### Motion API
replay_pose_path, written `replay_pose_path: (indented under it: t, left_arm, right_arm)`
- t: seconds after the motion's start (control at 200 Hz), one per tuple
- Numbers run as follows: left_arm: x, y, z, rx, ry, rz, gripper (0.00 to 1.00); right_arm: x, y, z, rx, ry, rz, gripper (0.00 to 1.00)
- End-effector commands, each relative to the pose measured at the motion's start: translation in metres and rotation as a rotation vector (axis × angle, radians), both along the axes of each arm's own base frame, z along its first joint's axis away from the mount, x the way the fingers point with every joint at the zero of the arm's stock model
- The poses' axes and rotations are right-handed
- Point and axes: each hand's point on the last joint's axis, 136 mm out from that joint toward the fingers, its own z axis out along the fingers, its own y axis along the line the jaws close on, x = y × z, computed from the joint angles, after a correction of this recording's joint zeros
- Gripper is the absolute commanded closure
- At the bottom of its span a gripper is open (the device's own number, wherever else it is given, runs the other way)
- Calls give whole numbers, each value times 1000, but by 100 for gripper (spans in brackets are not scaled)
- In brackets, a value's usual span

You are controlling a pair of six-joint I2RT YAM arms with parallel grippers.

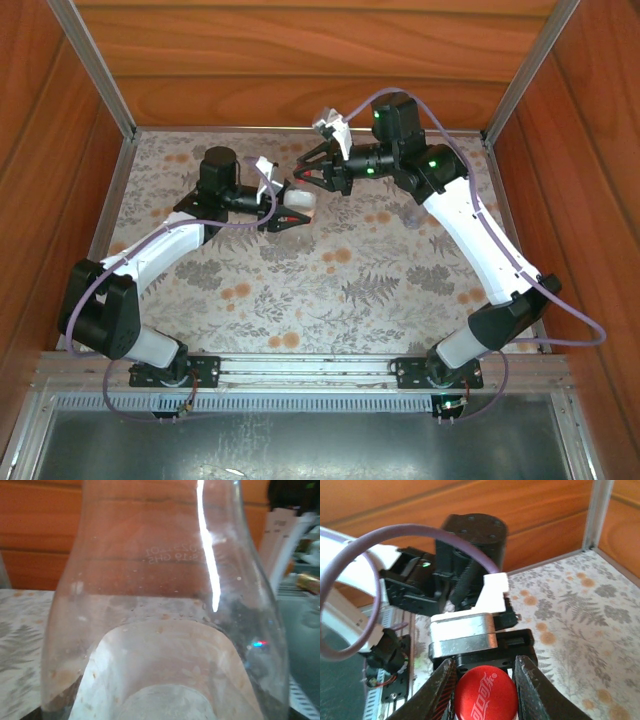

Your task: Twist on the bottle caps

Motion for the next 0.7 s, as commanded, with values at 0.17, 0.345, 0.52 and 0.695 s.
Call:
replay_pose_path:
  t: [0.17, 0.345, 0.52, 0.695]
  left_arm:
    - [107, 11, 2, 144, -250, 630, 47]
    - [130, 12, -9, 239, -360, 791, 49]
    - [121, 6, -25, 262, -350, 743, 52]
    - [103, 10, -34, 189, -216, 585, 52]
  right_arm:
    - [95, -14, -42, -39, 101, -719, 100]
    - [121, -23, -73, -13, 178, -1023, 100]
    - [129, -22, -82, -71, 211, -1047, 97]
    - [110, -12, -22, 96, 35, -792, 59]
